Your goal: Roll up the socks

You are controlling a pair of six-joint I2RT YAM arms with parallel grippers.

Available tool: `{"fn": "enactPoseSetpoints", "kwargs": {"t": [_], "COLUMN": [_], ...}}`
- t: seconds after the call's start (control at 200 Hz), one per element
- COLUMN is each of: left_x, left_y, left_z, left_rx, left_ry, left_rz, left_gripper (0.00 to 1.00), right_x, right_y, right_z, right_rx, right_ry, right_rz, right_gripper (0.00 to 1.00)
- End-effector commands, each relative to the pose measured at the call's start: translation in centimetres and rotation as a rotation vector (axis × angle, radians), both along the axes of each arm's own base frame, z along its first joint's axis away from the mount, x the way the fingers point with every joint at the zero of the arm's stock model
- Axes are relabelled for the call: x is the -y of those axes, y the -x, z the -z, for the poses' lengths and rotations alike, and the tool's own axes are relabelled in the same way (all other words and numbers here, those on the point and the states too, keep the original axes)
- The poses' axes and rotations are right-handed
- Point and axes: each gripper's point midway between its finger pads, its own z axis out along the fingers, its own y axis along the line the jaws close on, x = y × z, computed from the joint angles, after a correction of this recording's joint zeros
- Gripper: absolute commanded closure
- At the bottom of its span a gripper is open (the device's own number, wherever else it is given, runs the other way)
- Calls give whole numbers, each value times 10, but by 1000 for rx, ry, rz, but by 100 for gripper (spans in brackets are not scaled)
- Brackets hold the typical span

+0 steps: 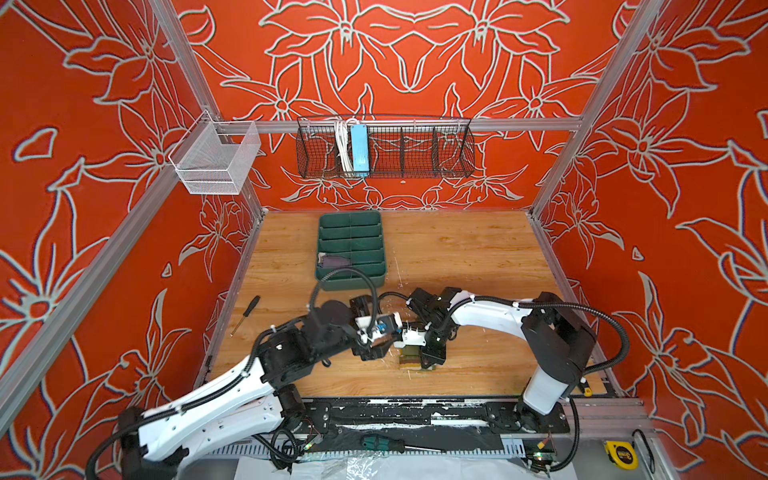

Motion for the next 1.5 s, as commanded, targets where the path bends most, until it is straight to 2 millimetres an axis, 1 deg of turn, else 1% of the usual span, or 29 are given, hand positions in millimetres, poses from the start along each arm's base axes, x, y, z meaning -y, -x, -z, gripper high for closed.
{"fn": "enactPoseSetpoints", "kwargs": {"t": [0.0, 0.06, 0.07, 0.09, 0.11, 0.18, 0.26, 0.315, 0.365, 0.435, 0.505, 0.57, 0.636, 0.701, 0.766, 0.846, 0.856, 0.866, 0.881, 0.936, 0.976, 1.061, 1.126, 1.221, 1.286, 1.291, 1.306, 1.386, 1.496], "left_x": [9, 22, 25, 28, 35, 50, 65, 73, 81, 86, 86, 80, 68, 54, 37, 22, 21, 19, 17, 11, 11, 17, 28, 51, 64, 65, 68, 80, 92], "left_y": [-5, -1, 0, -1, 1, 2, 3, 6, 5, 5, 2, -1, -1, 2, 8, 23, 26, 29, 33, 48, 60, 73, 75, 74, 75, 74, 73, 74, 62], "left_z": [35, 54, 54, 67, 71, 85, 105, 122, 131, 143, 141, 131, 119, 101, 84, 68, 70, 63, 59, 55, 52, 47, 44, 49, 56, 61, 68, 85, 98], "left_rx": [61, 60, 66, 60, 69, 70, 76, 74, 76, 61, 69, 77, 87, 94, 95, 64, 55, 52, 44, 3, -31, -71, -83, -106, -130, -136, -150, -199, -192], "left_ry": [-105, -105, -93, -115, -103, -98, -139, -190, -207, -225, -217, -197, -191, -177, -176, -174, -187, -166, -161, -165, -164, -147, -113, -43, 16, 7, 11, 68, 93], "left_rz": [-67, -80, -82, -95, -97, -128, -136, -123, -130, -137, -161, -191, -210, -214, -196, -118, -101, -87, -64, 13, 73, 147, 162, 161, 162, 157, 145, 134, 70], "left_gripper": [7, 8, 8, 8, 8, 10, 14, 18, 19, 21, 22, 22, 21, 20, 16, 11, 11, 10, 10, 8, 7, 8, 8, 10, 11, 11, 12, 13, 15], "right_x": [27, 30, 31, 32, 33, 37, 39, 39, 39, 39, 40, 40, 41, 41, 43, 46, 47, 47, 47, 48, 46, 39, 32, 29, 31, 31, 32, 35, 36], "right_y": [3, 1, 0, -1, -1, -1, -1, -1, -2, -2, -2, -3, -5, -8, -11, -17, -18, -19, -19, -22, -23, -28, -32, -37, -38, -37, -37, -33, -34], "right_z": [16, 18, 19, 20, 22, 26, 30, 31, 32, 31, 31, 30, 29, 30, 31, 33, 33, 33, 33, 33, 32, 27, 22, 17, 16, 16, 15, 16, 16], "right_rx": [9, 26, 32, 36, 39, 35, 31, 26, 26, 29, 35, 48, 60, 76, 88, 121, 127, 130, 133, 152, 158, 174, 175, 190, 201, 201, 201, 204, 206], "right_ry": [107, 117, 119, 125, 133, 160, 178, 182, 181, 180, 178, 174, 172, 178, 190, 213, 215, 217, 219, 220, 211, 170, 120, 91, 91, 91, 89, 73, 71], "right_rz": [7, 9, 9, 11, 13, 12, 9, 6, 7, 6, 9, 13, 15, 20, 20, 24, 26, 27, 27, 32, 36, 57, 80, 112, 120, 119, 117, 98, 98], "right_gripper": [100, 100, 100, 100, 100, 100, 100, 100, 100, 100, 100, 100, 100, 100, 100, 100, 100, 100, 100, 100, 100, 100, 100, 100, 100, 100, 100, 100, 100]}}
